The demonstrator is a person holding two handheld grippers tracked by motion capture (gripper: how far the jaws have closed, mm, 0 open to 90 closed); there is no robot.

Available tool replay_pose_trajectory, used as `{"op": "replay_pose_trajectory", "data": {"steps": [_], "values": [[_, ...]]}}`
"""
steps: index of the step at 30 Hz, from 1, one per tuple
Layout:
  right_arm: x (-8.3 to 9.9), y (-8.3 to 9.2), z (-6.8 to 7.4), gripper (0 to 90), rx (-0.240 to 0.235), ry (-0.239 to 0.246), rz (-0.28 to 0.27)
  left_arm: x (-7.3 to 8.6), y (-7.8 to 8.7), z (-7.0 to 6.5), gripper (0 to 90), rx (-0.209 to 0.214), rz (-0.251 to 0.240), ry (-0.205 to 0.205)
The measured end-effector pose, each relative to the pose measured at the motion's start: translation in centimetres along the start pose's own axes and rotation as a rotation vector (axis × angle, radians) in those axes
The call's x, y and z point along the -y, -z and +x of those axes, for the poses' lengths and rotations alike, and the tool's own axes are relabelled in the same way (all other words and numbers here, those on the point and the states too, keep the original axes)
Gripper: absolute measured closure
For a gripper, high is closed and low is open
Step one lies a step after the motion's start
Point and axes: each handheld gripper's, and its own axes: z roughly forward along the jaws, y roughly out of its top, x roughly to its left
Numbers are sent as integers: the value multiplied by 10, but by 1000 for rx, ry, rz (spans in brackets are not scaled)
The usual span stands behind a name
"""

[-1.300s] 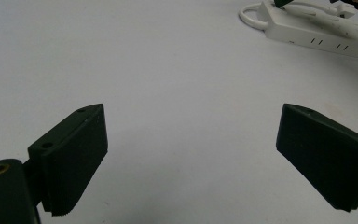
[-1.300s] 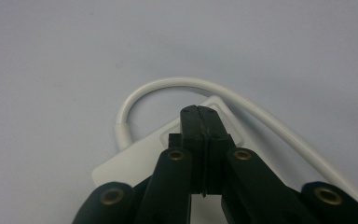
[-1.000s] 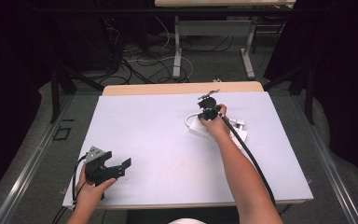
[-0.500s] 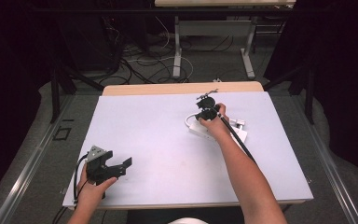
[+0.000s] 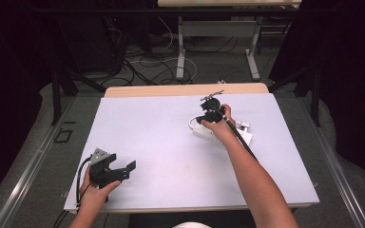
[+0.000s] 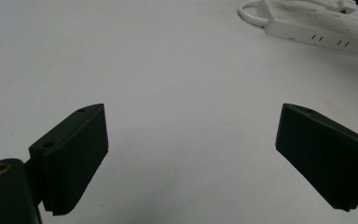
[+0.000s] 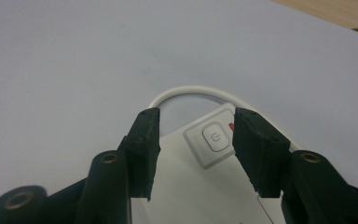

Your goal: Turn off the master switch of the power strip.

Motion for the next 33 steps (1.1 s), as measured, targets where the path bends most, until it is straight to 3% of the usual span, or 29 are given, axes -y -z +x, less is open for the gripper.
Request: {"op": "replay_pose_trajectory", "data": {"steps": [2,6,10,14,15,21,24,28,33], "values": [[1,2,1,479,6,6,6,0,0,0,92,-4,1,0],[2,6,1,452,3,-28,8,0,-1,0,93,-7,2,2],[2,9,-1,319,17,-38,4,0,-1,0,93,-6,2,3],[2,12,-2,246,6,-40,7,0,-1,0,93,-6,1,3],[2,14,-2,180,-5,-36,-2,0,-1,1,93,-7,-2,3],[2,19,-4,127,1,-44,-35,0,-1,1,93,-7,-4,6],[2,22,-5,0,4,-54,-42,-1,-1,0,93,-7,-5,9],[5,27,-4,0,22,-23,-57,-1,-2,0,93,-8,-8,8],[7,31,-3,0,15,-25,-61,-1,-1,0,93,-7,-3,1]]}}
